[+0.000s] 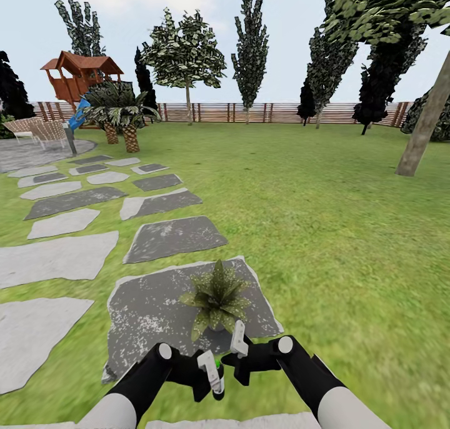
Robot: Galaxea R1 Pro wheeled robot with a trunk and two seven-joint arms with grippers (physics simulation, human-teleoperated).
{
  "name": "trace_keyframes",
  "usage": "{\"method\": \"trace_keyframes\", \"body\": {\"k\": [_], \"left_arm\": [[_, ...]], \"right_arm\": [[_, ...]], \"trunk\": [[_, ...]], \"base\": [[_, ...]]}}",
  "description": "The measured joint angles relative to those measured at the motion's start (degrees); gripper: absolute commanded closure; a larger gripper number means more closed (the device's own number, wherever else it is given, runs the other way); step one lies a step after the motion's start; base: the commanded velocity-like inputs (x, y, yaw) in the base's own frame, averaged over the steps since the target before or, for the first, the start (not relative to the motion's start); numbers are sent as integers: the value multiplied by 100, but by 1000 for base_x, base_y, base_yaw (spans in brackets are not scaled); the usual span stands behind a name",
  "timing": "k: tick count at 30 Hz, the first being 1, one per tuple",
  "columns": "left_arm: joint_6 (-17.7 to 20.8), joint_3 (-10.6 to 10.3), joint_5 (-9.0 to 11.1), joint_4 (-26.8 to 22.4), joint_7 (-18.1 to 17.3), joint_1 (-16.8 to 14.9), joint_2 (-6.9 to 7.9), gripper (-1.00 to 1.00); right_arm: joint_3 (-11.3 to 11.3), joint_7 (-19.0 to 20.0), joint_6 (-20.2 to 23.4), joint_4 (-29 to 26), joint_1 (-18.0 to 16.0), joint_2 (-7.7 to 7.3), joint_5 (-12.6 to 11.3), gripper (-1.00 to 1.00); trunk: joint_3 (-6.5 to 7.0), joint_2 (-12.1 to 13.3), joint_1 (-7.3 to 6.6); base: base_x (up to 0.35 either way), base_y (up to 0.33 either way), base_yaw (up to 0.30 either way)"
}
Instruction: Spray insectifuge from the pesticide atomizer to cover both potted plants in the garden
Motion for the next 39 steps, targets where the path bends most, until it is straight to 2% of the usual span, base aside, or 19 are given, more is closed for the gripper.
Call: {"method": "trace_keyframes", "body": {"k": [7,10,14,15,17,18,24,29,30,31,33,34,36,37,39], "left_arm": [[-1,9,3,0,0,-2,-9,100],[-1,-3,120,0,0,-2,-21,100],[-1,-15,105,4,-10,-3,80,100],[3,-17,88,7,-12,-2,165,100],[9,-13,68,10,-17,-2,519,100],[12,-15,76,12,-21,2,624,100],[23,7,61,48,-33,35,1035,100],[68,96,103,99,20,77,1630,100],[70,207,125,99,88,80,1699,100],[72,410,141,99,227,89,1739,100],[56,1143,164,98,601,156,1751,100],[36,1689,162,101,817,230,1723,100],[27,2021,175,102,1102,288,1688,100],[26,2113,183,102,1328,304,1637,100],[24,2191,231,106,2021,326,1406,100]], "right_arm": [[0,0,-4,2,0,0,0,100],[0,0,-3,7,0,0,0,100],[0,0,-6,8,0,0,0,100],[0,0,-6,8,0,0,0,100],[0,0,-5,8,0,0,0,100],[0,0,-5,12,0,0,0,100],[-1,0,-7,22,0,-6,0,100],[-16,-27,-13,54,0,-26,16,100],[-19,-39,-15,62,0,-45,17,100],[-26,-47,-16,70,0,-66,18,-100],[-48,-62,-16,86,4,-157,9,-100],[-51,-67,-22,152,8,-227,1,-100],[-57,-80,-31,323,13,-254,-4,-100],[-58,-173,-39,457,16,-263,-5,-100],[-62,-813,-73,823,22,-270,-15,-100]], "trunk": [[0,0,0],[0,0,0],[0,0,0],[0,0,0],[0,0,0],[0,0,0],[0,0,0],[0,0,0],[0,0,0],[0,0,0],[0,0,0],[-1,0,0],[0,0,0],[0,0,0],[0,0,0]], "base": [[0,0,0],[0,0,0],[0,0,0],[0,0,0],[0,0,0],[0,0,0],[0,0,0],[0,0,0],[0,0,0],[0,0,0],[0,0,0],[0,0,0],[0,0,0],[0,0,0],[0,0,0]]}}
